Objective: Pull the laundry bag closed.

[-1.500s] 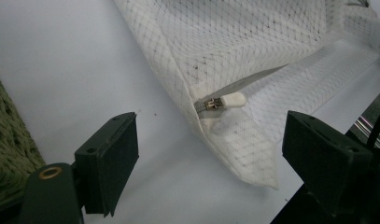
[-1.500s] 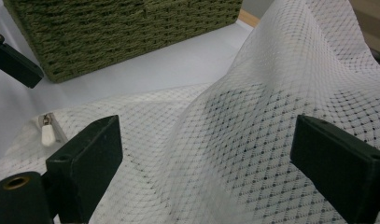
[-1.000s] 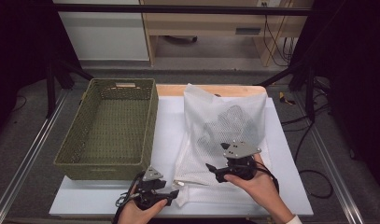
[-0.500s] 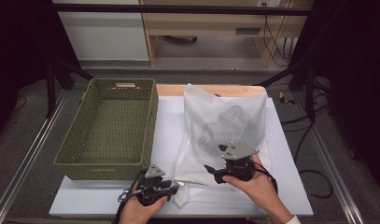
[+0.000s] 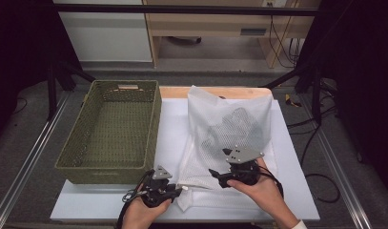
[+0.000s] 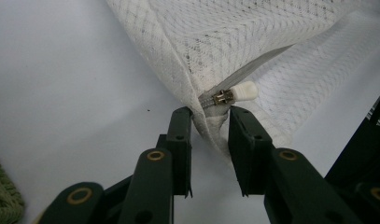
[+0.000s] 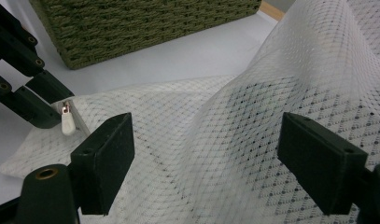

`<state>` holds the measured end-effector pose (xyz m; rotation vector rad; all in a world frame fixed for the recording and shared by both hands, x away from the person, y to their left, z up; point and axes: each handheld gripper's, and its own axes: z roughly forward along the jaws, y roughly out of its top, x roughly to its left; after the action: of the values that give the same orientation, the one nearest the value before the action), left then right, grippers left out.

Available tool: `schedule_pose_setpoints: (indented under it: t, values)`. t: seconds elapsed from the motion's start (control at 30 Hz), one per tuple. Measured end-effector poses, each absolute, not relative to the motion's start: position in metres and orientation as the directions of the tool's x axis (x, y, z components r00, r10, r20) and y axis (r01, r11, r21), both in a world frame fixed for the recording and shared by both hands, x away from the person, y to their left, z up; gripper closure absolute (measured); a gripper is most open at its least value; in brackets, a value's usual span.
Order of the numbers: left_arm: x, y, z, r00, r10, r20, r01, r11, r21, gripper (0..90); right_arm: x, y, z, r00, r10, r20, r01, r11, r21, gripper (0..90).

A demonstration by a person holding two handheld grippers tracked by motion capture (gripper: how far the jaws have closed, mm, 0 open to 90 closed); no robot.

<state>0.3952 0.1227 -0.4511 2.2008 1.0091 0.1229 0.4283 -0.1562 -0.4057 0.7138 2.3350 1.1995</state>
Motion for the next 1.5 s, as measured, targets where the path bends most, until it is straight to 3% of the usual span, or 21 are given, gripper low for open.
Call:
schedule_pose_setpoints:
  t: [0.2, 0.53, 0.8, 1.07, 1.17, 1.5]
  values:
    - [0.396, 0.122, -0.450, 0.702, 0.686, -0.193, 0.618, -0.452, 0.643, 75.5, 0.427, -0.154, -0.406, -0.785, 0.605, -0.131, 0.249, 0.502, 0.828, 19.2]
    - [0.399, 0.117, -0.448, 0.703, 0.685, -0.192, 0.616, -0.450, 0.647, 72.7, 0.425, -0.151, -0.407, -0.792, 0.594, -0.141, 0.240, 0.515, 0.823, 19.0]
    - [0.399, 0.115, -0.445, 0.704, 0.679, -0.208, 0.609, -0.426, 0.669, 85.0, 0.422, -0.148, -0.409, -0.804, 0.576, -0.150, 0.227, 0.531, 0.817, 18.9]
    - [0.397, 0.115, -0.437, 0.697, 0.679, -0.229, 0.603, -0.384, 0.699, 87.7, 0.410, -0.134, -0.420, -0.833, 0.523, -0.178, 0.191, 0.575, 0.795, 17.5]
    - [0.396, 0.114, -0.435, 0.695, 0.681, -0.231, 0.603, -0.378, 0.702, 87.8, 0.406, -0.128, -0.422, -0.841, 0.505, -0.195, 0.170, 0.589, 0.790, 21.3]
    - [0.395, 0.113, -0.433, 0.686, 0.690, -0.233, 0.605, -0.363, 0.709, 87.9, 0.394, -0.115, -0.427, -0.872, 0.431, -0.231, 0.103, 0.624, 0.775, 47.1]
